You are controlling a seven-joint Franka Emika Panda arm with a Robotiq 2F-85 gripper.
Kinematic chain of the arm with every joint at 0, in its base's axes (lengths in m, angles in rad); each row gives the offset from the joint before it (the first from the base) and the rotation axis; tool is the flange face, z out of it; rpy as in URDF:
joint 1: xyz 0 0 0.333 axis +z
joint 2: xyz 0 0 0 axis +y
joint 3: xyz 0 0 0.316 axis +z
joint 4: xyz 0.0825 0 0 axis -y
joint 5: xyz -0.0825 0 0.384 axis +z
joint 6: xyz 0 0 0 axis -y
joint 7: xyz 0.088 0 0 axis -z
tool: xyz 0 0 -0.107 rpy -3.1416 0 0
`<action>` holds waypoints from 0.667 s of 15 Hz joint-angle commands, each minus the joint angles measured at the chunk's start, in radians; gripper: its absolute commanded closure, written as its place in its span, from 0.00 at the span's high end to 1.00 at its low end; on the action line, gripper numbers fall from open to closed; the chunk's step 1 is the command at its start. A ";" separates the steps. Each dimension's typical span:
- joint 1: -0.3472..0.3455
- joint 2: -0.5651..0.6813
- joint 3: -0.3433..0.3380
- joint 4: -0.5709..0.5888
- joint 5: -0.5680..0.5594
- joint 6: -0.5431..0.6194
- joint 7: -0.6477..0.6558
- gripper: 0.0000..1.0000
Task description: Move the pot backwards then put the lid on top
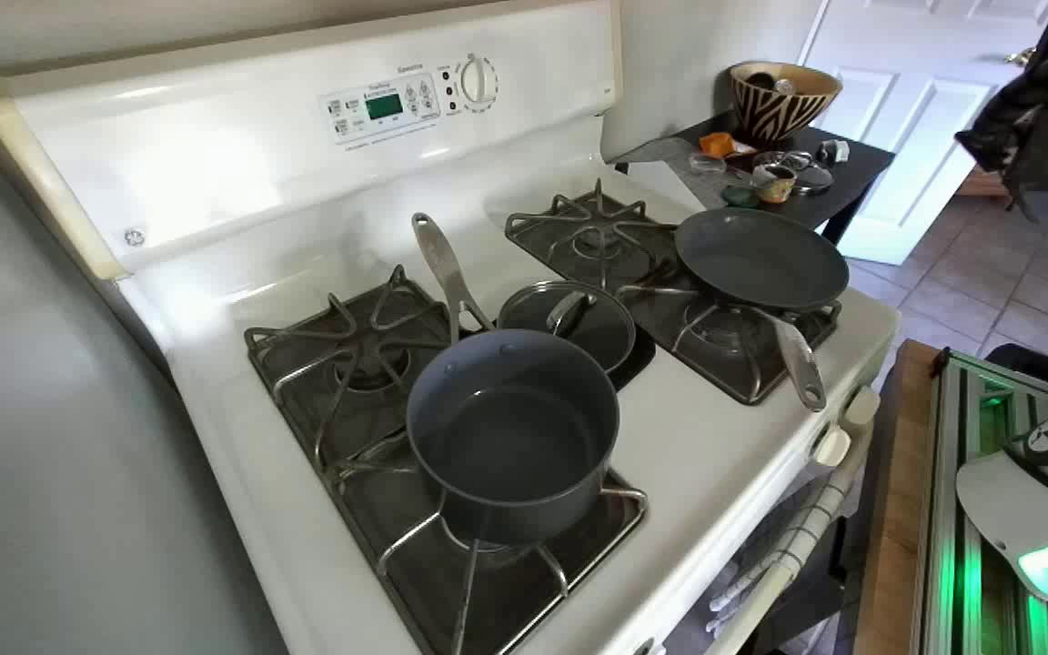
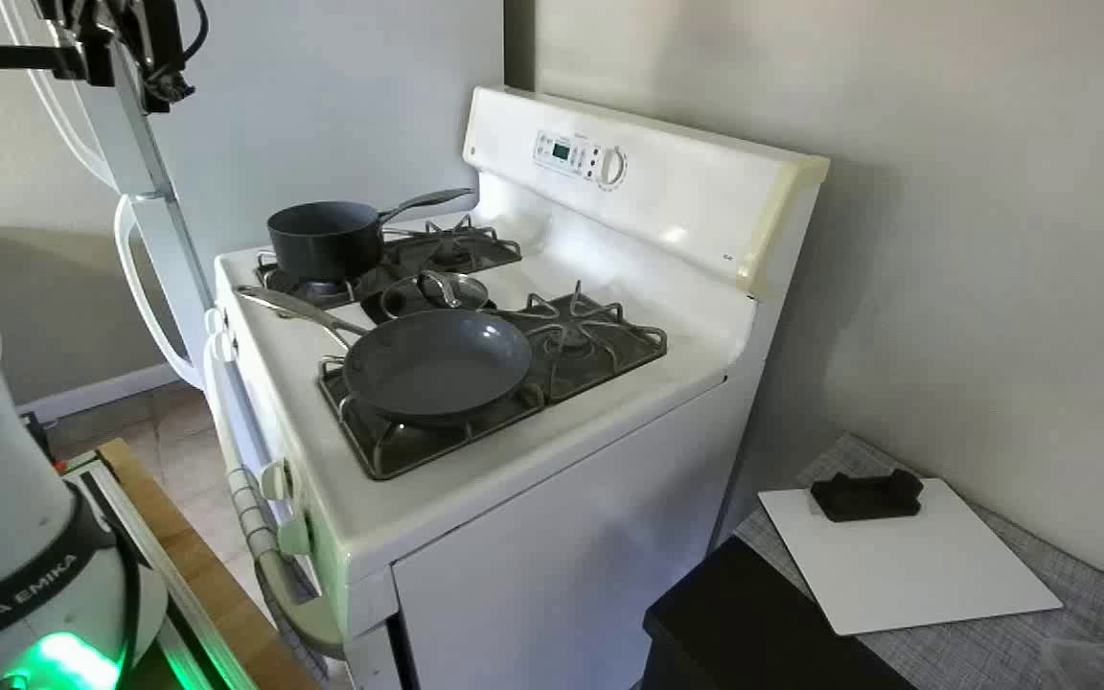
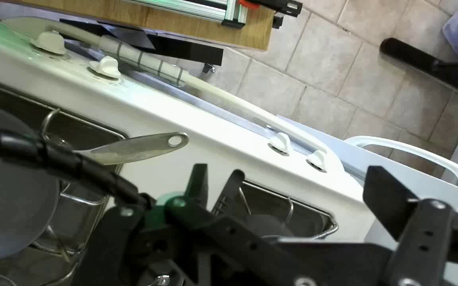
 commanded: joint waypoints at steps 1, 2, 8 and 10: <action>-0.024 -0.003 0.016 0.003 0.010 -0.007 -0.012 1.00; -0.024 -0.003 0.016 0.003 0.010 -0.007 -0.012 1.00; -0.024 -0.003 0.016 0.003 0.010 -0.007 -0.012 1.00; -0.049 0.011 0.032 0.000 0.010 0.051 0.033 1.00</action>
